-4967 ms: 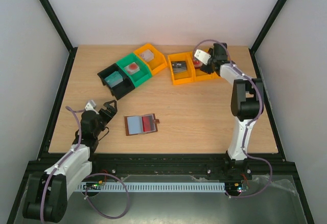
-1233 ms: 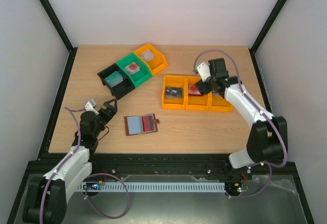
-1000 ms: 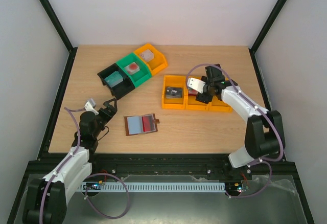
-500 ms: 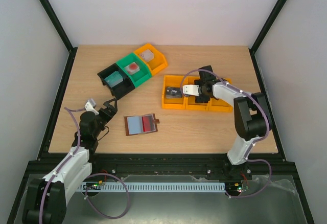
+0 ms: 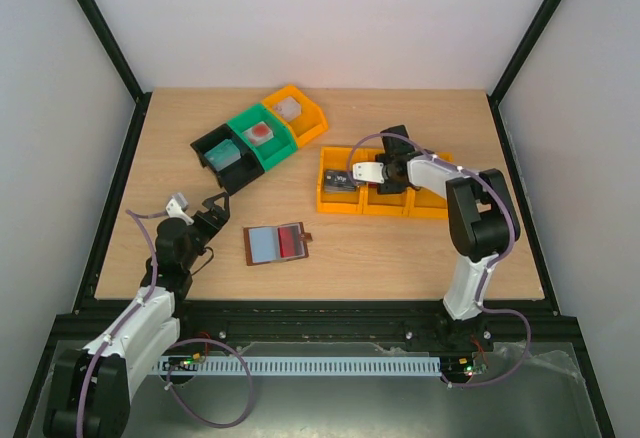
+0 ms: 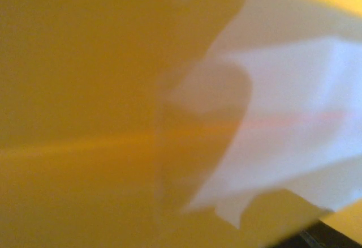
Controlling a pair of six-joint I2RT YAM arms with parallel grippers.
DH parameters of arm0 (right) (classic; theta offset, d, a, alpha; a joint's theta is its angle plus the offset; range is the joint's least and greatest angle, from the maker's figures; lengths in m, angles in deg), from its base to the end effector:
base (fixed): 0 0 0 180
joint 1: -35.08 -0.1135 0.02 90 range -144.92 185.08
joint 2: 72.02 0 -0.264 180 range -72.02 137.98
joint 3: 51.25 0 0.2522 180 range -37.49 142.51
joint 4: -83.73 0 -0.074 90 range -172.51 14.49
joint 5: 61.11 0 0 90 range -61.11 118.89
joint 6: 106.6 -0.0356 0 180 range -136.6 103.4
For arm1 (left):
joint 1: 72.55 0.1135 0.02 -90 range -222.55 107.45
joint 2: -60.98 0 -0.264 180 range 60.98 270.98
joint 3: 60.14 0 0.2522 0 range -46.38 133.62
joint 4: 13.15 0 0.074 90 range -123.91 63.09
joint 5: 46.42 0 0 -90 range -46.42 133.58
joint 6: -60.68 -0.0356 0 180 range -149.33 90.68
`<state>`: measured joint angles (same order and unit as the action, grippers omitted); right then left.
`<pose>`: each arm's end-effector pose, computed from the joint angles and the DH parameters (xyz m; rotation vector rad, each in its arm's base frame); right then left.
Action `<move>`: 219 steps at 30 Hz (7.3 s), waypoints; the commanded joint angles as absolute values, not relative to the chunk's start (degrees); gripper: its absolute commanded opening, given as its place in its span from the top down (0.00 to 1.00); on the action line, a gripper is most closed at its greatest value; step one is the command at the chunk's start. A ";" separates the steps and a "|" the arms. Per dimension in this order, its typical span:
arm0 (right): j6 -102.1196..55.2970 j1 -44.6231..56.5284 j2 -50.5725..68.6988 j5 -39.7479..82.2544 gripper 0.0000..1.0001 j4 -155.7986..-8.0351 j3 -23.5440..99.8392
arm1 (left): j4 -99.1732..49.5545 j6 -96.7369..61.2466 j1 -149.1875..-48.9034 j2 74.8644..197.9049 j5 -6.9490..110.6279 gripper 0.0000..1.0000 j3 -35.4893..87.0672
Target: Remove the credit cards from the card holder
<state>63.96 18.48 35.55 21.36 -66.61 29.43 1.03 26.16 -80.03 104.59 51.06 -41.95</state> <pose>0.3675 0.1144 0.1599 -1.9580 1.6598 -0.2652 0.1618 -0.0259 0.1660 -0.6633 1.7345 -0.8982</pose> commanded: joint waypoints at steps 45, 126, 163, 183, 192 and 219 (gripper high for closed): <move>52.43 18.46 28.61 26.27 0.91 -56.70 23.43 | 2.00 25.56 -80.28 104.36 51.14 0.01 -42.81; -43.50 -15.60 31.51 6.17 0.60 -71.00 23.47 | -5.79 25.79 -88.91 122.89 72.64 0.25 -39.97; -23.84 -1.43 -4.77 -19.11 0.09 -94.92 11.60 | -6.88 -11.92 -86.65 97.48 97.19 0.98 -20.60; -29.88 1.86 4.01 -43.70 0.87 -98.24 13.18 | -0.73 -3.81 -86.65 95.67 97.21 0.98 -21.35; -31.81 1.86 4.06 -39.66 0.98 -97.54 13.56 | -8.24 -0.09 -86.33 95.45 87.05 0.82 -22.68; -22.27 -7.01 11.65 -26.16 0.99 -77.43 24.04 | -14.14 -1.47 -96.58 97.68 79.21 0.42 -24.90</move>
